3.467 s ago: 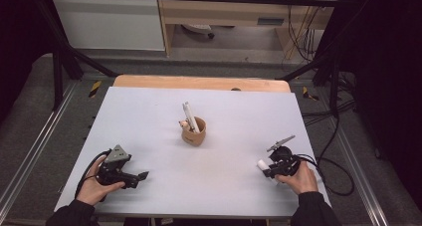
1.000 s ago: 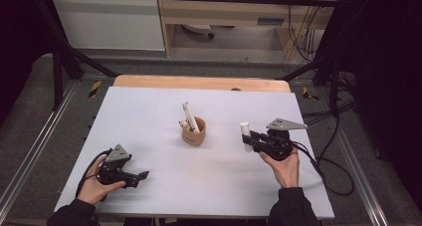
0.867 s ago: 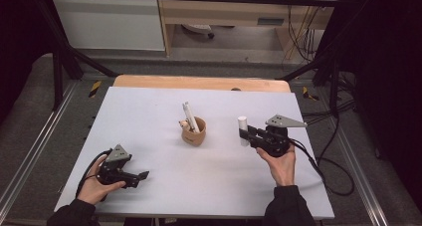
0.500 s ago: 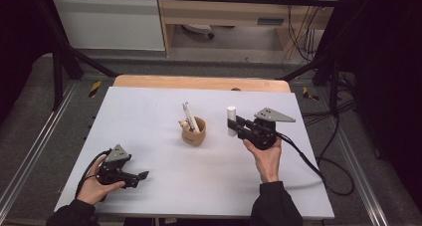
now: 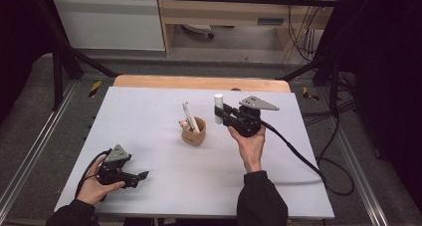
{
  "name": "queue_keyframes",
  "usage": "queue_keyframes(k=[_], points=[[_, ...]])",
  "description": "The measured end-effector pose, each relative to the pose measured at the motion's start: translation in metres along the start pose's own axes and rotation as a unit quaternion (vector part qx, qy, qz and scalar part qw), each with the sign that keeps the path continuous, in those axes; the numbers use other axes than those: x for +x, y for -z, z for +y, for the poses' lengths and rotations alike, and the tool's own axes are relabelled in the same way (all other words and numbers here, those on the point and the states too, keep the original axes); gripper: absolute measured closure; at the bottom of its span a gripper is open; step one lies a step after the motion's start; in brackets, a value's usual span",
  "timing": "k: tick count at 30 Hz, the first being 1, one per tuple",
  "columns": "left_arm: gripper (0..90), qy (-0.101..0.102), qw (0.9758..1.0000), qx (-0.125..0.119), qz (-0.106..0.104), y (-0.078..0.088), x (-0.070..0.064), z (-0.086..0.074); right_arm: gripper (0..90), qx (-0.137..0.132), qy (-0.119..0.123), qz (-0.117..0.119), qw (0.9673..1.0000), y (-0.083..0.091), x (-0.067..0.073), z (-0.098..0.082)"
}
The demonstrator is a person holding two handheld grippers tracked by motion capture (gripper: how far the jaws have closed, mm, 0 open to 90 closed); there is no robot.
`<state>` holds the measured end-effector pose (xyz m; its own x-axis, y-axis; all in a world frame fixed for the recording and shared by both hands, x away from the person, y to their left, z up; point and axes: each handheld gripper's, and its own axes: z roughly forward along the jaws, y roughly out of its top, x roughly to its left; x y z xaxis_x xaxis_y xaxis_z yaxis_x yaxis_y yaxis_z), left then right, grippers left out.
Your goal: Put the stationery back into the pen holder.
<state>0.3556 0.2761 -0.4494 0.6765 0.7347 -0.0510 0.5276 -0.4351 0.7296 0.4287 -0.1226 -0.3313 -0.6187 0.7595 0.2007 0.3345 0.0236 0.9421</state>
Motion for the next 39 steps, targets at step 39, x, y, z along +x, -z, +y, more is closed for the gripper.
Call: queue_keyframes(k=[39], points=[[5.5, 0.004, 1.0000, -0.003, 0.001, 0.001, 0.001, -0.001, 69.7, 0.077, -0.007, 0.023, 0.9968, -0.093, 0.012, -0.055]])
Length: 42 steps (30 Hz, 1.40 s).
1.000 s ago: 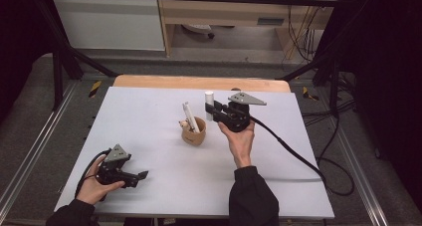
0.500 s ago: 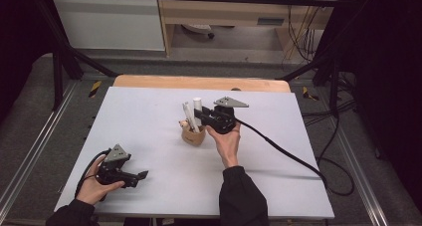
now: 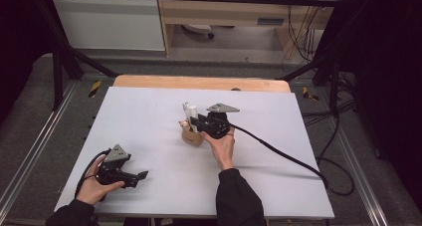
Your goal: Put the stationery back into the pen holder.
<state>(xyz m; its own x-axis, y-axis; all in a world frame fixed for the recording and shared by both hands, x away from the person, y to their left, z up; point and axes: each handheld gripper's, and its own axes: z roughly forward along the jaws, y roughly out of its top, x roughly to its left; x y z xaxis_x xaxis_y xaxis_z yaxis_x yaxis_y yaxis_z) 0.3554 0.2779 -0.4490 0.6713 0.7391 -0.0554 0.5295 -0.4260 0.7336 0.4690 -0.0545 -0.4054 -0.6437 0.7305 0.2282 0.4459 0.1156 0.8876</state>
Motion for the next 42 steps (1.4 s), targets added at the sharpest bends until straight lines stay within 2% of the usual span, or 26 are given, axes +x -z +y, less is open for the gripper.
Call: queue_keyframes(k=[16, 27, 32, 37, 42], points=[[5.6, -0.001, 1.0000, 0.001, 0.000, 0.000, 0.000, 0.000, 69.3, 0.022, 0.001, -0.005, 0.9997, -0.002, -0.003, -0.010], [5.5, -0.001, 1.0000, 0.000, 0.000, 0.000, 0.000, 0.000, 64.0, 0.018, 0.015, -0.006, 0.9997, 0.004, -0.002, -0.006], [5.5, -0.001, 1.0000, 0.000, 0.000, 0.000, 0.000, 0.000, 55.5, 0.021, 0.025, -0.004, 0.9995, 0.012, -0.001, 0.000], [5.5, -0.002, 1.0000, -0.001, 0.000, 0.001, 0.000, 0.000, 45.7, 0.040, 0.041, -0.001, 0.9984, 0.025, 0.000, 0.006], [5.6, -0.001, 1.0000, 0.000, 0.000, 0.000, 0.000, 0.000, 26.7, 0.071, 0.053, 0.001, 0.9960, 0.041, -0.002, 0.013]])
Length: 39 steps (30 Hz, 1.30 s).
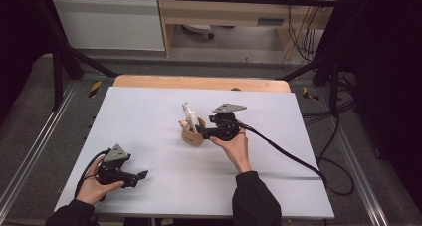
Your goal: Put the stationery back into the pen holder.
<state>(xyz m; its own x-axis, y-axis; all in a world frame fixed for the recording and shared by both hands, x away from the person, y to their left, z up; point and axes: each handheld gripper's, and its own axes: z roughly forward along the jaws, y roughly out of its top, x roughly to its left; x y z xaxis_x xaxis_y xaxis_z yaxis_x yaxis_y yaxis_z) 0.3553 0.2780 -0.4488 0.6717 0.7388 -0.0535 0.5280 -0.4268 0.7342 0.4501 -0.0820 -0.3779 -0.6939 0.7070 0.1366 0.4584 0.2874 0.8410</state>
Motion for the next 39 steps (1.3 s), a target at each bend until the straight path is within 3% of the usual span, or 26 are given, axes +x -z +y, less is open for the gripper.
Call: queue_keyframes(k=[6, 15, 21, 25, 29, 31, 34, 39], points=[[5.5, 0.000, 1.0000, 0.001, 0.000, -0.001, 0.000, 0.000, 12.8, 0.010, -0.011, 0.005, 0.9999, 0.020, -0.007, -0.007], [4.1, 0.001, 1.0000, 0.001, 0.002, -0.001, 0.001, 0.000, 4.0, 0.036, -0.017, -0.007, 0.9992, 0.050, -0.027, -0.032], [3.0, 0.001, 1.0000, 0.003, 0.003, -0.002, 0.000, 0.000, 1.4, 0.045, -0.031, -0.001, 0.9985, 0.066, -0.037, -0.058], [3.0, 0.001, 1.0000, 0.001, 0.005, -0.002, 0.000, 0.000, 0.7, 0.056, -0.012, -0.002, 0.9983, 0.073, -0.043, -0.076], [3.0, 0.002, 1.0000, 0.003, 0.006, -0.002, 0.000, 0.000, 0.7, 0.069, -0.018, -0.006, 0.9975, 0.081, -0.051, -0.092], [3.0, 0.000, 1.0000, 0.004, 0.005, -0.003, -0.001, 0.000, 0.7, 0.068, -0.025, -0.006, 0.9974, 0.087, -0.054, -0.100], [3.0, -0.001, 1.0000, 0.005, 0.006, -0.003, -0.001, 0.000, 0.7, 0.062, -0.017, 0.004, 0.9979, 0.095, -0.059, -0.112], [3.0, -0.005, 1.0000, 0.004, 0.006, -0.003, -0.002, 0.001, 0.7, 0.067, -0.023, -0.005, 0.9975, 0.106, -0.065, -0.127]])
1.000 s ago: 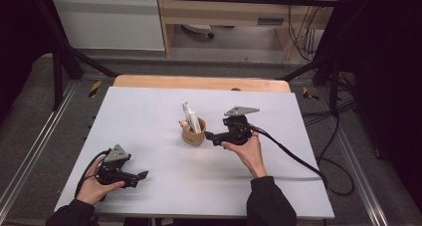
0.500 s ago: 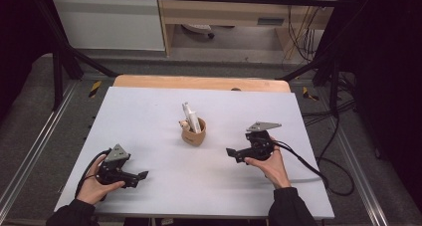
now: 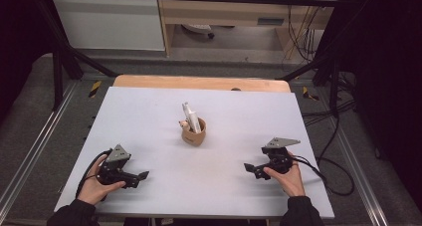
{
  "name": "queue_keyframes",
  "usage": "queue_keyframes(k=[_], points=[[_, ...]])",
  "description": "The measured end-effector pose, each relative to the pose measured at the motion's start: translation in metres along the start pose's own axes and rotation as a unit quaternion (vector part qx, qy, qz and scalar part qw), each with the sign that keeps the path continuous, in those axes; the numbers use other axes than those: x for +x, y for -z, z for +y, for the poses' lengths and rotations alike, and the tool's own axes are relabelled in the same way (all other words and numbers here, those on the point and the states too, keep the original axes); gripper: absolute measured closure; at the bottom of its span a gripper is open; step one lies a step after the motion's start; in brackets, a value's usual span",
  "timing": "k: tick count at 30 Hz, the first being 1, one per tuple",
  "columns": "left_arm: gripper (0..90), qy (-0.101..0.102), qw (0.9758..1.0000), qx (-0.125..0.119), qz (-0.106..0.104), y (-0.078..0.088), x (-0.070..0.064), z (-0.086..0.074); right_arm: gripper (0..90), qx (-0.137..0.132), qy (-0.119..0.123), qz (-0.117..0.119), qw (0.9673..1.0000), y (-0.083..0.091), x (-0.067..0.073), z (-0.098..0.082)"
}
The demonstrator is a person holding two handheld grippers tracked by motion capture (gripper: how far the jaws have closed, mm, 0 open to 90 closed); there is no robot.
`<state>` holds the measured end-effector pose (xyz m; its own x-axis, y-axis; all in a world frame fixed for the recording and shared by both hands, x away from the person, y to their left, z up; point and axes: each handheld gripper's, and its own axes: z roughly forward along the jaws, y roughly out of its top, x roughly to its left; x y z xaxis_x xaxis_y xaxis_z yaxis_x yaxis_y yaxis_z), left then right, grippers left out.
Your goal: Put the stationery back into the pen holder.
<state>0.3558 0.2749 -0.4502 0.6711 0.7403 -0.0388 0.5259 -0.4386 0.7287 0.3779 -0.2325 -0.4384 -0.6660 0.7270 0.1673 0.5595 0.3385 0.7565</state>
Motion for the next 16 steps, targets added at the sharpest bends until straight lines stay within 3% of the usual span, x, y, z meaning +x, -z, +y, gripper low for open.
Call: queue_keyframes(k=[4, 9, 16], points=[[3.0, 0.000, 1.0000, -0.001, 0.001, 0.000, 0.000, 0.000, 0.7, -0.001, -0.005, -0.001, 1.0000, 0.008, -0.004, -0.011], [3.0, -0.002, 1.0000, -0.002, 0.001, 0.000, 0.000, 0.000, 0.7, 0.006, 0.005, -0.002, 1.0000, 0.014, -0.006, -0.023], [3.0, -0.003, 1.0000, -0.003, 0.001, 0.001, 0.000, 0.000, 0.6, 0.021, 0.017, -0.003, 0.9996, 0.016, -0.006, -0.028]])
